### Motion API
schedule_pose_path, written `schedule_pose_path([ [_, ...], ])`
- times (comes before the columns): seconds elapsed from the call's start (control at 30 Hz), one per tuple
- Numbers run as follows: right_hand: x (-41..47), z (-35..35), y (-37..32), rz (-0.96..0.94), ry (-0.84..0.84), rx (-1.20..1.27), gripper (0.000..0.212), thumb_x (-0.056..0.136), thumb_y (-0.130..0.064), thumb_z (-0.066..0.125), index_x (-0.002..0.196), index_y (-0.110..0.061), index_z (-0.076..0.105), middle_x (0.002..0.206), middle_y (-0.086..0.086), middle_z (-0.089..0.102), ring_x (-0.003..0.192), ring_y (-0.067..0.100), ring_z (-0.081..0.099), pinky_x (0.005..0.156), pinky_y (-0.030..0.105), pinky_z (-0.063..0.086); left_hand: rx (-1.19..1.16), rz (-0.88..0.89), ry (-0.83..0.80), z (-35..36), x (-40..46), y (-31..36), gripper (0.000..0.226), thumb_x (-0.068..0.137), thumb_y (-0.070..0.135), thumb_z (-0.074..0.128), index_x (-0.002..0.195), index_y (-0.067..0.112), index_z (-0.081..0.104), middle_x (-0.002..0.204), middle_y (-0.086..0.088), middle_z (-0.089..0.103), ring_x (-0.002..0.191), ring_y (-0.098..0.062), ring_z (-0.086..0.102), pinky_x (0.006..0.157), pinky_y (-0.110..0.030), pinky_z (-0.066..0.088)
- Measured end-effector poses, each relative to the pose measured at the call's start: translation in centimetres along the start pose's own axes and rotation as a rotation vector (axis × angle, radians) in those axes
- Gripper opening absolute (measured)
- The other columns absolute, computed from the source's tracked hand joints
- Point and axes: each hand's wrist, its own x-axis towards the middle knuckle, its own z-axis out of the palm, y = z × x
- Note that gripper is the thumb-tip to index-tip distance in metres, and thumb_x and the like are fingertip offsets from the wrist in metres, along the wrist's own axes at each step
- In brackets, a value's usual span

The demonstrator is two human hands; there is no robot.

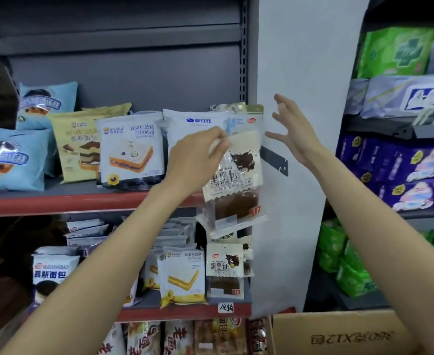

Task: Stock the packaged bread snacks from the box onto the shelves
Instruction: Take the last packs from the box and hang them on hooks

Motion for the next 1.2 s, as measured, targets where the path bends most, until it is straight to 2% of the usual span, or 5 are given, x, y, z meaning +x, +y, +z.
schedule_pose_path([
  [0.2, -7.4, -1.7, -1.2, -0.063, -0.358, -0.179, 0.100, 0.070, -0.044, 0.079, 0.142, -0.051, 0.011, 0.141, -0.011, 0.043, 0.119, -0.002, 0.054, 0.090, 0.016, 0.049, -0.106, 0.000, 0.100, -0.4, 6.1, 3.1, 0.027, 0.096, 0.043, 0.048, 0.101, 0.023, 0.064, 0.097, 0.008, 0.070, 0.089, -0.020, 0.062, 0.070, -0.029, 0.038],
  [0.33, -5.9, -0.3, -0.5, -0.142, -0.115, -0.319, 0.114, 0.063, -0.029, 0.087, 0.144, -0.042, 0.008, 0.133, -0.011, 0.051, 0.106, 0.005, 0.061, 0.074, 0.011, 0.050, -0.092, -0.041, 0.119, 1.6, 8.5, 2.9, 0.025, 0.097, 0.041, 0.045, 0.109, 0.025, 0.060, 0.109, 0.010, 0.066, 0.103, -0.019, 0.057, 0.076, -0.032, 0.041],
  [0.67, -0.4, 4.6, 4.3, -0.057, 0.234, -1.094, 0.081, 0.091, -0.055, 0.044, 0.150, -0.027, -0.003, 0.121, 0.008, 0.062, 0.139, 0.029, 0.029, 0.111, 0.060, 0.005, -0.013, -0.170, -0.035, 5.4, 4.0, -3.3, 0.051, 0.091, 0.037, 0.054, 0.139, 0.023, 0.041, 0.139, -0.002, 0.048, 0.128, -0.022, 0.039, 0.098, -0.036, 0.036],
  [0.93, -1.8, 4.4, 4.3, -0.062, 0.080, -1.690, 0.093, 0.090, -0.069, 0.014, 0.148, 0.003, 0.005, 0.157, 0.022, 0.007, 0.146, 0.029, -0.012, 0.112, 0.063, -0.009, 0.222, 0.007, -0.082, 5.0, 1.4, -3.2, 0.044, 0.094, 0.029, 0.050, 0.136, 0.017, 0.046, 0.138, -0.001, 0.049, 0.128, -0.021, 0.039, 0.101, -0.033, 0.030],
  [1.2, -10.3, 1.1, 2.3, -0.293, 0.169, -1.114, 0.047, 0.098, -0.035, 0.045, 0.134, -0.007, 0.047, 0.148, 0.015, 0.037, 0.143, 0.030, 0.021, 0.116, 0.043, 0.014, 0.127, 0.014, -0.086, 4.0, -3.8, -0.7, 0.036, 0.092, 0.027, 0.052, 0.127, 0.018, 0.054, 0.131, -0.003, 0.055, 0.125, -0.023, 0.042, 0.100, -0.038, 0.034],
])
